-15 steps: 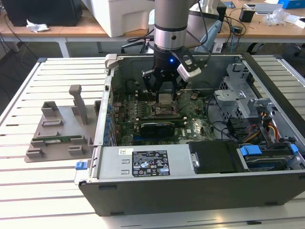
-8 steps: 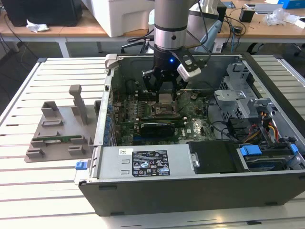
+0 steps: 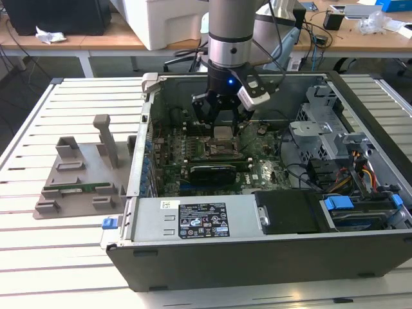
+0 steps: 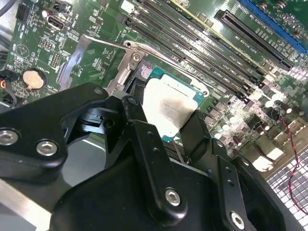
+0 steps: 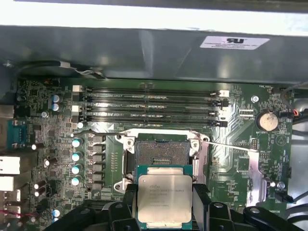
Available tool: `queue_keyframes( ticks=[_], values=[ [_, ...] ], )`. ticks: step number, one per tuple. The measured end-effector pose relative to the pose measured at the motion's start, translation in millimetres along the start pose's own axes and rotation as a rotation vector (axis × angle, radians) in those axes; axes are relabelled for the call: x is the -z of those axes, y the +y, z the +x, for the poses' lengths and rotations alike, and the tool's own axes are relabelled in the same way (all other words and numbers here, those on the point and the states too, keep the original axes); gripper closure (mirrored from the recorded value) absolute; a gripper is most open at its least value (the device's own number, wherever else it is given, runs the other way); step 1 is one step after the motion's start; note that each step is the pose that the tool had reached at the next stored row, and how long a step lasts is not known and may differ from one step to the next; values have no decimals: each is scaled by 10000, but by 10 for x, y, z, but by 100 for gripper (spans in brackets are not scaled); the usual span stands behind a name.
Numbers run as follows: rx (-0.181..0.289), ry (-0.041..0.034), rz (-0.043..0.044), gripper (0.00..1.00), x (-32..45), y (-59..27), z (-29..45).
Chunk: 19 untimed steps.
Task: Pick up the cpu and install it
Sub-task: 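Place the cpu into insertion slot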
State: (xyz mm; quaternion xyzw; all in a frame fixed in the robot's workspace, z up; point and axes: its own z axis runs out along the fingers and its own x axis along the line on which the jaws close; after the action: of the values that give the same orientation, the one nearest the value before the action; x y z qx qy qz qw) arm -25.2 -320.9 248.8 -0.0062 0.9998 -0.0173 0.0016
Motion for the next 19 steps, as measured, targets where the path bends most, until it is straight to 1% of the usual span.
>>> queue_keyframes(
  ticks=[4,6,9,13,19],
  values=[
    [-526,19,26,45,1,-1,1],
    [-871,31,46,45,0,0,0],
    [-1261,45,82,45,1,0,0],
    [-2440,85,173,45,1,-1,0],
    [-3116,110,212,45,1,0,0]
  ],
)
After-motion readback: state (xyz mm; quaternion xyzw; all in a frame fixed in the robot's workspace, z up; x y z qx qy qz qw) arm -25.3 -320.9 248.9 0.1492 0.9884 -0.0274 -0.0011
